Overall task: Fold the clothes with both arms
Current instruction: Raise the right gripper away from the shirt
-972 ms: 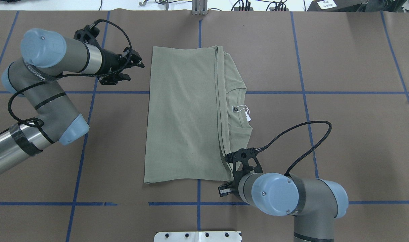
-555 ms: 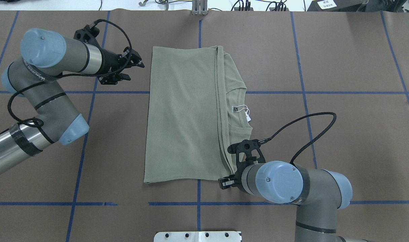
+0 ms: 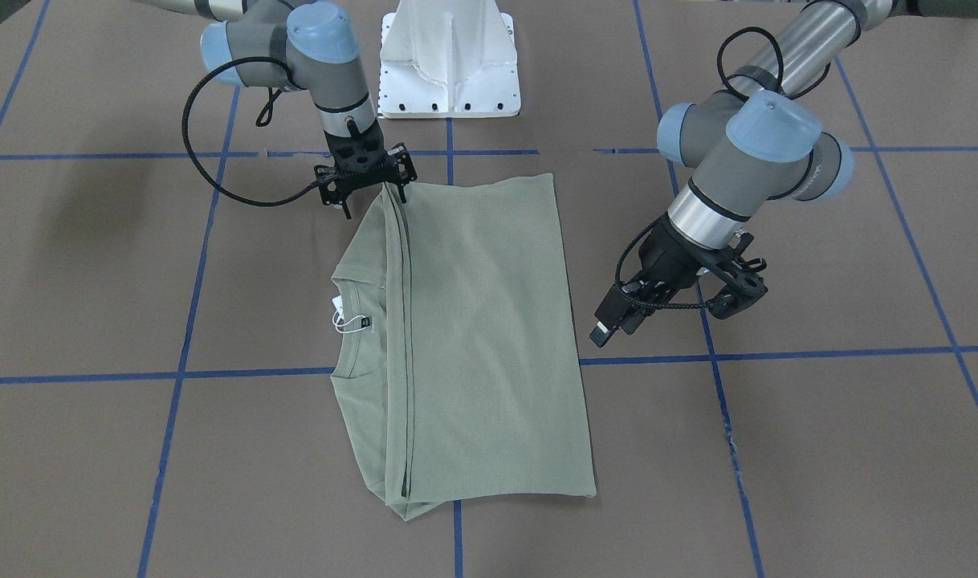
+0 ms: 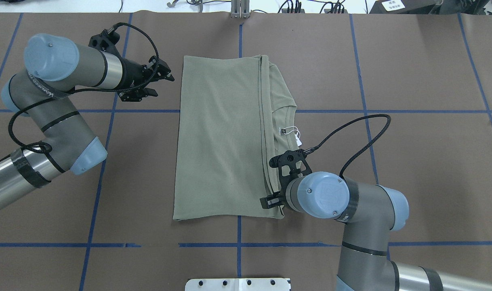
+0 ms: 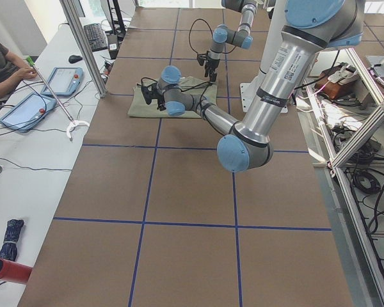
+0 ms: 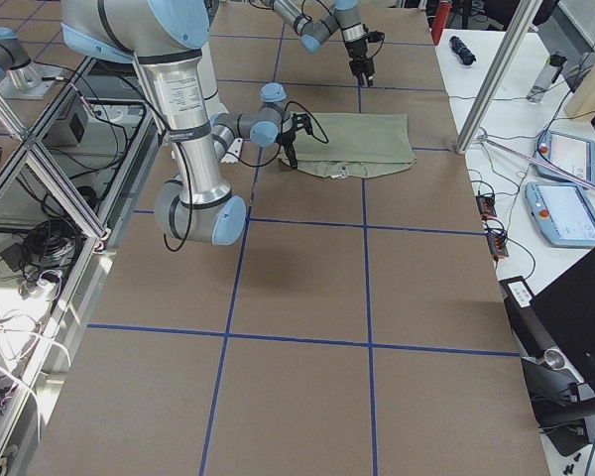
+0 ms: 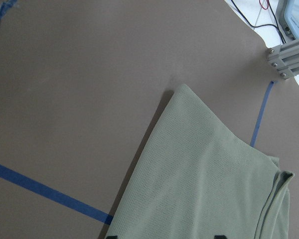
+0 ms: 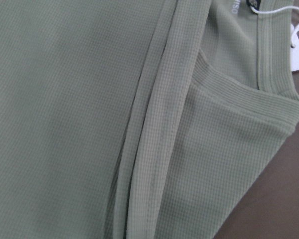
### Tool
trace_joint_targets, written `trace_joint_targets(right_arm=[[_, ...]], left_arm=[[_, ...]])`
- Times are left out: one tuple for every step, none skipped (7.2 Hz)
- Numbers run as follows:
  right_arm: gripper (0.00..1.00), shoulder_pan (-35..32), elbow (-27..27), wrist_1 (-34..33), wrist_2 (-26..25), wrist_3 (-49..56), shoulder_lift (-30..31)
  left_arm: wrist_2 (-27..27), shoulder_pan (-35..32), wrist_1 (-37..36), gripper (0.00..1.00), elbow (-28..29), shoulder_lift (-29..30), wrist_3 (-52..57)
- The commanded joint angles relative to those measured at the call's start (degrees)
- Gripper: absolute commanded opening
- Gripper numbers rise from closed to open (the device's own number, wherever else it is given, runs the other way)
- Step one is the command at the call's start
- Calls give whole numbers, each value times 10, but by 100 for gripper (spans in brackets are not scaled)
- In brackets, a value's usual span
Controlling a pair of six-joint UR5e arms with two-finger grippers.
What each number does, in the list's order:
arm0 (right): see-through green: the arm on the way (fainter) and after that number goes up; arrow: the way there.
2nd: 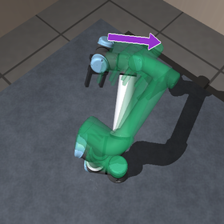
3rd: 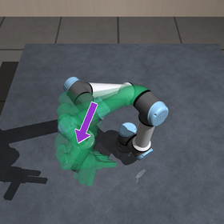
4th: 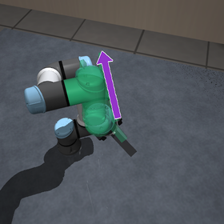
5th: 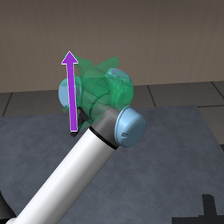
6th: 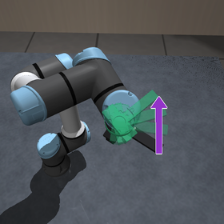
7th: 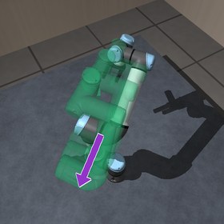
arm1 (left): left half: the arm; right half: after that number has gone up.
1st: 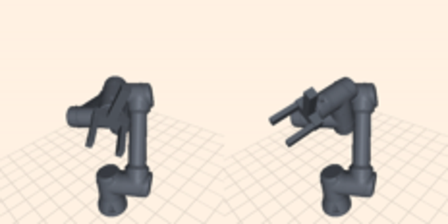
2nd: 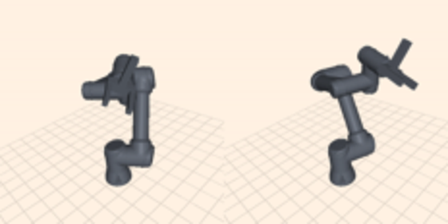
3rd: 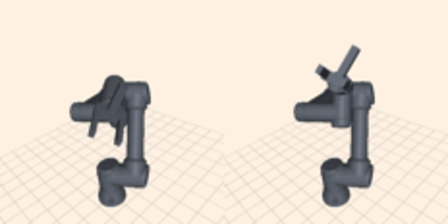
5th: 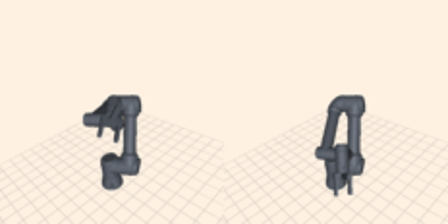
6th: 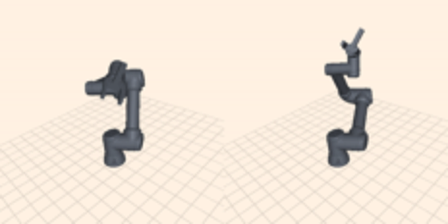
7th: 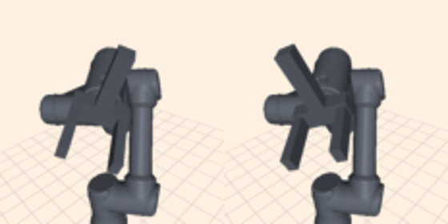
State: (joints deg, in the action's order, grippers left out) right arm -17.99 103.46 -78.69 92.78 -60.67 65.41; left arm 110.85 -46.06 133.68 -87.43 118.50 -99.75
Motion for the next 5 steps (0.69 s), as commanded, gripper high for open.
trace_joint_targets(right_arm=[[100,-21,-14,-1,28,49,-3],[100,-41,-3,1,45,82,24],[100,-78,38,5,74,108,92],[100,-119,105,-4,113,166,168],[100,-124,133,-4,111,171,197]], left_arm=[[2,-1,0,71,0,0,0],[2,-1,0,71,-1,0,0],[4,-1,0,71,-4,0,1],[5,-1,0,71,-6,0,0],[5,-1,0,71,-12,0,0]])
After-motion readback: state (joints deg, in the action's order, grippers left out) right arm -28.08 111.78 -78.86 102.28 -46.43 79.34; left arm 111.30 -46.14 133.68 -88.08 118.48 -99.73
